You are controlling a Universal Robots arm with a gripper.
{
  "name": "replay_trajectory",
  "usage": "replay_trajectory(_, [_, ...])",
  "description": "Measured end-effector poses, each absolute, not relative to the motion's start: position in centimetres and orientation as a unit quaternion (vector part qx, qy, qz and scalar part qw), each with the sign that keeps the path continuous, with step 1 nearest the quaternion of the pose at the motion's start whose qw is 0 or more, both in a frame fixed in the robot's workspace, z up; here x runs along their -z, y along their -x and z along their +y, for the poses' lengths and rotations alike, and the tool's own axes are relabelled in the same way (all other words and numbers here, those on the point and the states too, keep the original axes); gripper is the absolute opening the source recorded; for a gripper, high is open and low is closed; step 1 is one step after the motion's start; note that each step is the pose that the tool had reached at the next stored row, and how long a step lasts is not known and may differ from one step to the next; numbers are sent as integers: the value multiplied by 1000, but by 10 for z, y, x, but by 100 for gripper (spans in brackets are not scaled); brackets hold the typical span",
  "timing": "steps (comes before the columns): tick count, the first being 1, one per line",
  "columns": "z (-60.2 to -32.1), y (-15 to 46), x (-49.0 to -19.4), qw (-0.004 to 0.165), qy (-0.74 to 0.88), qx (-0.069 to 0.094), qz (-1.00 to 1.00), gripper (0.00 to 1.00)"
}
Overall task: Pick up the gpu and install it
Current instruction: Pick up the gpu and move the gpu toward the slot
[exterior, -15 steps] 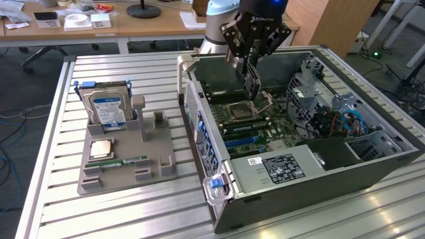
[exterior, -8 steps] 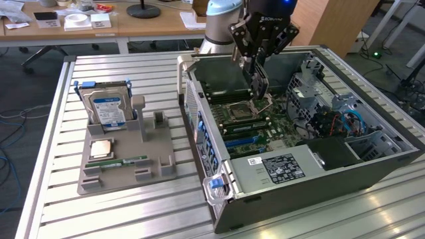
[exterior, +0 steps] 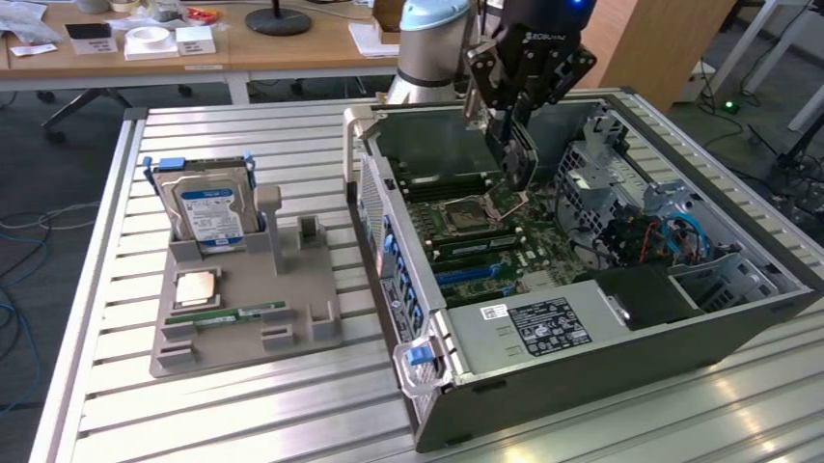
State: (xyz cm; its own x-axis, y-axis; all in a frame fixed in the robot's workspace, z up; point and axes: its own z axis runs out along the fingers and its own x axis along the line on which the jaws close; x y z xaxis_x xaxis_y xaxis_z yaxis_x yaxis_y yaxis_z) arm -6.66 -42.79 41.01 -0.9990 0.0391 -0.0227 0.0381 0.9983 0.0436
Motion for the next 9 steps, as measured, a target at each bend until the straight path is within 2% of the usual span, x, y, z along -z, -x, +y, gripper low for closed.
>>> replay_trajectory(9, [-428, 48, -410, 12, -19, -22, 1000, 26])
